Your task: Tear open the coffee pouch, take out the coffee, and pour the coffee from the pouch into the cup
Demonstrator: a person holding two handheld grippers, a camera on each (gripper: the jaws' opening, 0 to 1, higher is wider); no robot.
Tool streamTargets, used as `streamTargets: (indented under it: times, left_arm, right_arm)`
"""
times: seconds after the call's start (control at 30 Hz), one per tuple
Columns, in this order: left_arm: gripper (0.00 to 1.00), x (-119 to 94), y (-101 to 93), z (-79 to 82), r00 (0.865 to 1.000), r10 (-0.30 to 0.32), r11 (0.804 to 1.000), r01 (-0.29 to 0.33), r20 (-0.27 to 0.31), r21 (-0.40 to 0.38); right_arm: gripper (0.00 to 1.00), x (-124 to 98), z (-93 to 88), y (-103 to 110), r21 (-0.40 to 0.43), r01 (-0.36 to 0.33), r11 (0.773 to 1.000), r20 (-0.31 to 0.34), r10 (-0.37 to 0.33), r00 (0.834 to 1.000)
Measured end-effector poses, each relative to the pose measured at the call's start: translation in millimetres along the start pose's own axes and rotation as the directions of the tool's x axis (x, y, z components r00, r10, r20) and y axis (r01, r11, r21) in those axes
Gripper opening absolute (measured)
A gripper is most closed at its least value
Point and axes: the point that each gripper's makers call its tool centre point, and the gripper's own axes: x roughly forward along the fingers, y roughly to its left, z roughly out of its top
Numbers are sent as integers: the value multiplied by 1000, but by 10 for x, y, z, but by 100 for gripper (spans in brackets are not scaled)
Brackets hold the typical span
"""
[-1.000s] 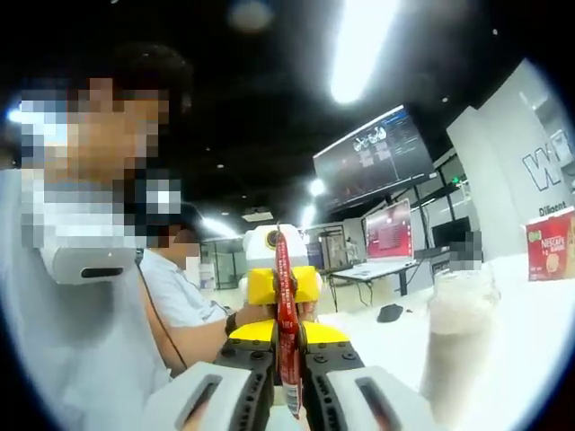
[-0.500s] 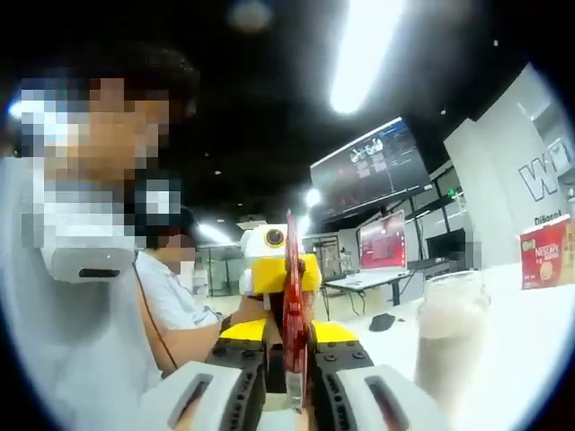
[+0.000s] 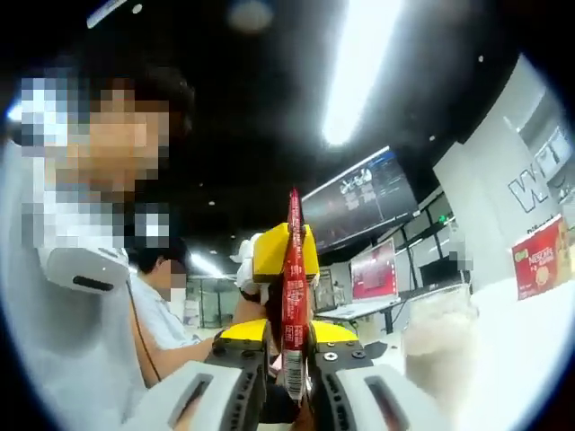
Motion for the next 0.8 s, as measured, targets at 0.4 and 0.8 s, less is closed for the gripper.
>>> streamTargets:
  times: [0.4, 0.8]
  left_arm:
    - [7, 46, 21, -81, 1000, -6, 1000, 6, -19, 8]
    - [7, 111, 49, -146, 999, -30, 999, 30, -27, -10]
  right_arm:
    - [15, -36, 13, -51, 20, 19, 1000, 16, -20, 1000]
    - [12, -61, 31, -93, 39, 39, 998, -4, -38, 999]
